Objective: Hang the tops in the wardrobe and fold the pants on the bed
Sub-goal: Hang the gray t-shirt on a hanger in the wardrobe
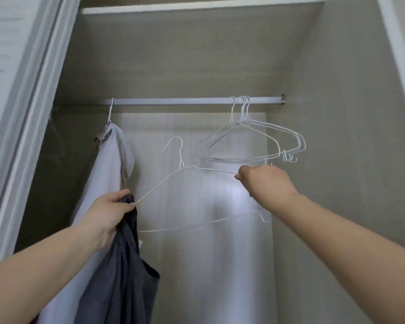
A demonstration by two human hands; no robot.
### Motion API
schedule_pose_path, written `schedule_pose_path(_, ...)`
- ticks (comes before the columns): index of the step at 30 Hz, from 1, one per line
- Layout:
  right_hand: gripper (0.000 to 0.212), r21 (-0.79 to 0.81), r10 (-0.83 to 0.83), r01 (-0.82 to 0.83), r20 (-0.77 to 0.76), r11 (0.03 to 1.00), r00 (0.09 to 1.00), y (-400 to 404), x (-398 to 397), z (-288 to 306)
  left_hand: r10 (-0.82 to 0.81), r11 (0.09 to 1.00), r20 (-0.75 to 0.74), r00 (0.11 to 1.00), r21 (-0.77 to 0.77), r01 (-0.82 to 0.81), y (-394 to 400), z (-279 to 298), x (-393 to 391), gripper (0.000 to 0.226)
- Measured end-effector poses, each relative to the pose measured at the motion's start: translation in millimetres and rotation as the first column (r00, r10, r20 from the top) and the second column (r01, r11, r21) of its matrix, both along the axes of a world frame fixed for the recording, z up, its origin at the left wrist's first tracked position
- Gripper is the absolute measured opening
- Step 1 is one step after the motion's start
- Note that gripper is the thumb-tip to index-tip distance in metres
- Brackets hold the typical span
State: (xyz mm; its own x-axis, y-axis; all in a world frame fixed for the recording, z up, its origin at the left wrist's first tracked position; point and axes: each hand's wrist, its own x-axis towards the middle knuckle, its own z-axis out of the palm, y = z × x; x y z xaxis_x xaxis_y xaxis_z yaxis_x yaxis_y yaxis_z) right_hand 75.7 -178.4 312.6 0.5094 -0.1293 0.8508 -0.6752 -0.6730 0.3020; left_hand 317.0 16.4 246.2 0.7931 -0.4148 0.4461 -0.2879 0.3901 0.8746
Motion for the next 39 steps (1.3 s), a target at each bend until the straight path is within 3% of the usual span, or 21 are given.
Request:
schedule_pose_path(6, 0.038, -0.066, 0.049, -0.046, 0.049, 0.997, 0.998, 23.3, -52.7, -32.2, 0.038, 0.995, -0.061, 0.997, 0.093, -0.032, 35.5, -32.3, 3.2, 0.032)
schedule_pose_path(10, 0.04, -0.067, 0.047, -0.045, 0.026, 0.997, 0.999, 39.7, -80.4, -49.0, 0.078, 0.985, -0.124, 0.989, 0.16, -0.057, 54.4, -54.5, 9.5, 0.051)
schedule_pose_path(14, 0.038, -0.078, 0.047, -0.046, 0.016, 0.996, 0.999, 53.7, -88.5, -56.8, 0.051, 0.987, -0.162, 0.986, 0.161, -0.024, 60.4, -67.1, 6.4, 0.04)
schedule_pose_path(17, 0.038, -0.107, 0.013, -0.013, -0.001, 0.994, 1.0, 58.2, -88.7, -56.2, 0.06, 0.979, -0.1, 0.993, 0.202, -0.039, 59.4, -67.4, -2.5, 0.033)
schedule_pose_path(27, 0.041, -0.118, 0.122, -0.12, 0.011, 0.986, 0.993, 57.0, -88.1, -51.7, 0.026, 0.972, 0.065, 0.998, 0.233, -0.04, 56.7, -62.7, -15.7, 0.047)
schedule_pose_path(31, 0.042, -0.136, 0.158, -0.156, 0.001, 0.978, 0.987, 55.9, -91.9, -51.5, 0.06, 0.97, 0.064, 0.996, 0.232, -0.074, 54.6, -66.3, -13.6, 0.019)
schedule_pose_path(34, 0.042, -0.142, 0.153, -0.15, 0.01, 0.978, 0.988, 54.6, -92.9, -53.3, 0.075, 0.966, 0.097, 0.992, 0.239, -0.097, 46.8, -68.2, -14.2, 0.033)
schedule_pose_path(39, 0.039, -0.165, 0.145, -0.141, 0.015, 0.976, 0.989, 54.0, -87.1, -60.2, 0.053, 0.965, 0.154, 0.987, 0.248, -0.091, 30.7, -65.0, -24.6, 0.025)
